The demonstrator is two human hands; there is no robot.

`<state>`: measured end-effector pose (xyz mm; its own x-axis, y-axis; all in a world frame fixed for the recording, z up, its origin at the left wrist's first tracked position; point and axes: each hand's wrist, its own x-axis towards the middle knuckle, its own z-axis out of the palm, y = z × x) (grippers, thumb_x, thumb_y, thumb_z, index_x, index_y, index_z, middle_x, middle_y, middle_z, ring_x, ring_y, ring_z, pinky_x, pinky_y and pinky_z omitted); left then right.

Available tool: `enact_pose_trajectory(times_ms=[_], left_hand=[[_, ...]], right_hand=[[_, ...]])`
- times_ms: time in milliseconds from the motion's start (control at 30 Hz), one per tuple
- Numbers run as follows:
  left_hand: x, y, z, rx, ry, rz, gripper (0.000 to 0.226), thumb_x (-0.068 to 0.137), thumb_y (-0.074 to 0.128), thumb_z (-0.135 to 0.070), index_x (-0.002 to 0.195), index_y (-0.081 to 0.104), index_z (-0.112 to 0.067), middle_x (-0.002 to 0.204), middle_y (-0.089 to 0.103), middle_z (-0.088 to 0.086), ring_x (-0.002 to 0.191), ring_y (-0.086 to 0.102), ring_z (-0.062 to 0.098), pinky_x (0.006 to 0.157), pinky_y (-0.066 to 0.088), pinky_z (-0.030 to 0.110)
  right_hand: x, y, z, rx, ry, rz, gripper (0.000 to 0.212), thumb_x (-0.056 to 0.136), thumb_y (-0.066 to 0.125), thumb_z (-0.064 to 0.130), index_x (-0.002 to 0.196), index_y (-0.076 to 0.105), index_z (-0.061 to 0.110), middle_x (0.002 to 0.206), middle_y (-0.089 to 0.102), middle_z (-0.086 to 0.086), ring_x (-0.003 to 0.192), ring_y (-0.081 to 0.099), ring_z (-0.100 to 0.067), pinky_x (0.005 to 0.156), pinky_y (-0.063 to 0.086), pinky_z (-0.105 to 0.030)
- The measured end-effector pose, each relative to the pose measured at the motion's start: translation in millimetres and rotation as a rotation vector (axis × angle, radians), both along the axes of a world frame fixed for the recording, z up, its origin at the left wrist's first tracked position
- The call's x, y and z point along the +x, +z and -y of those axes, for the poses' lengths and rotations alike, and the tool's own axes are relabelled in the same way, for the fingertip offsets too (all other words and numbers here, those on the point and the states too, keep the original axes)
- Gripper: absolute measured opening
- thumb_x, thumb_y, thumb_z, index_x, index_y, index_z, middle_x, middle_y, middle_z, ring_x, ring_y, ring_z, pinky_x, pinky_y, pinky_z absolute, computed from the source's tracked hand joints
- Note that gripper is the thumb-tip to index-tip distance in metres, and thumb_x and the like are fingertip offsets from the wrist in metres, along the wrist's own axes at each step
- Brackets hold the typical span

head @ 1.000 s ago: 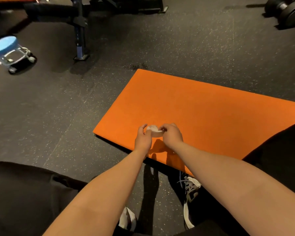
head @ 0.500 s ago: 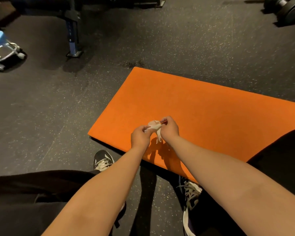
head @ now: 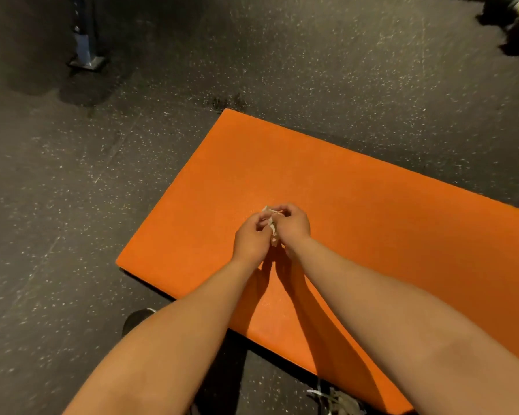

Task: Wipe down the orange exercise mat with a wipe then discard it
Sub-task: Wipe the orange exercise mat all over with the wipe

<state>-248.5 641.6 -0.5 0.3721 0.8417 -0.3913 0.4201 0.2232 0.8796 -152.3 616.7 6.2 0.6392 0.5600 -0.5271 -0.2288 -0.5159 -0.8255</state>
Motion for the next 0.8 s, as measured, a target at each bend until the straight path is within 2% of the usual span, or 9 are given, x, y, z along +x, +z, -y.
enact_pose_trajectory(times_ms=[67, 100, 167, 233, 333, 467, 633, 700, 800], left_hand=[[3, -18, -22, 0.042, -0.056, 0.000, 0.035, 0.096, 0.053, -0.008, 0.122, 0.062, -0.029, 0.114, 0.065, -0.010, 0.099, 0.065, 0.006, 0.085, 0.056, 0.033], [4, -30, -34, 0.114, -0.075, -0.061, 0.037, 0.095, 0.053, -0.008, 0.126, 0.062, -0.028, 0.120, 0.061, -0.009, 0.109, 0.061, 0.009, 0.095, 0.053, 0.036], [4, -52, -59, 0.250, -0.111, -0.248, 0.042, 0.095, 0.050, -0.008, 0.133, 0.059, -0.024, 0.142, 0.051, 0.000, 0.134, 0.044, 0.023, 0.113, 0.037, 0.043], [4, -66, -79, 0.290, -0.124, -0.412, 0.049, 0.097, 0.046, -0.007, 0.144, 0.051, -0.019, 0.161, 0.032, 0.003, 0.148, 0.022, 0.026, 0.122, 0.018, 0.039], [1, -79, -101, 0.349, -0.173, -0.549, 0.056, 0.100, 0.042, -0.011, 0.155, 0.033, -0.020, 0.167, 0.014, 0.001, 0.153, 0.009, 0.024, 0.124, 0.006, 0.040], [15, -86, -120, 0.377, -0.333, -0.628, 0.059, 0.104, 0.038, -0.023, 0.159, 0.018, -0.029, 0.169, 0.000, -0.005, 0.154, -0.005, 0.020, 0.123, -0.001, 0.051], [33, -96, -126, 0.398, -0.417, -0.686, 0.059, 0.106, 0.033, -0.039, 0.160, 0.009, -0.035, 0.168, -0.008, -0.011, 0.152, -0.011, 0.021, 0.120, -0.006, 0.052], [27, -102, -125, 0.433, -0.366, -0.627, 0.057, 0.107, 0.034, -0.033, 0.160, 0.013, -0.032, 0.168, -0.001, -0.010, 0.152, -0.007, 0.019, 0.119, -0.007, 0.048], [22, -108, -127, 0.449, -0.298, -0.500, 0.055, 0.106, 0.035, -0.022, 0.159, 0.021, -0.025, 0.167, 0.015, -0.007, 0.152, 0.003, 0.019, 0.118, -0.004, 0.041]], right_hand=[[16, -19, -20, -0.047, 0.003, 0.231, 0.024, 0.097, 0.047, 0.000, 0.093, 0.065, 0.015, 0.107, 0.062, -0.008, 0.072, 0.057, -0.018, 0.054, 0.044, -0.019], [20, -27, -29, -0.038, 0.014, 0.297, 0.026, 0.099, 0.045, -0.001, 0.094, 0.065, 0.014, 0.110, 0.056, -0.006, 0.076, 0.058, -0.017, 0.061, 0.049, -0.018], [20, -53, -46, 0.014, 0.145, 0.420, 0.026, 0.101, 0.045, -0.001, 0.102, 0.069, 0.010, 0.117, 0.050, -0.006, 0.091, 0.061, -0.022, 0.086, 0.056, -0.034], [14, -83, -57, 0.028, 0.487, 0.558, 0.026, 0.101, 0.050, 0.004, 0.118, 0.069, 0.006, 0.130, 0.051, -0.011, 0.115, 0.059, -0.030, 0.104, 0.048, -0.043], [12, -117, -63, -0.004, 0.894, 0.718, 0.039, 0.106, 0.047, 0.014, 0.144, 0.055, 0.011, 0.160, 0.036, -0.011, 0.150, 0.028, -0.029, 0.123, 0.023, -0.040], [54, -125, -66, 0.004, 0.940, 0.960, 0.055, 0.105, 0.042, 0.011, 0.159, 0.030, 0.018, 0.168, 0.018, -0.004, 0.156, 0.010, -0.022, 0.127, 0.004, -0.038], [102, -122, -84, -0.292, 0.503, 0.915, 0.063, 0.106, 0.039, 0.013, 0.162, 0.010, 0.015, 0.170, 0.008, -0.005, 0.157, -0.001, -0.025, 0.126, -0.003, -0.039], [79, -122, -90, -0.239, 0.545, 0.898, 0.067, 0.104, 0.040, 0.009, 0.162, 0.009, 0.013, 0.170, 0.007, -0.007, 0.157, -0.002, -0.025, 0.128, 0.001, -0.043], [38, -123, -90, 0.000, 0.825, 0.855, 0.062, 0.104, 0.039, 0.010, 0.162, 0.016, 0.014, 0.169, 0.013, -0.005, 0.157, 0.003, -0.020, 0.127, 0.006, -0.038]])
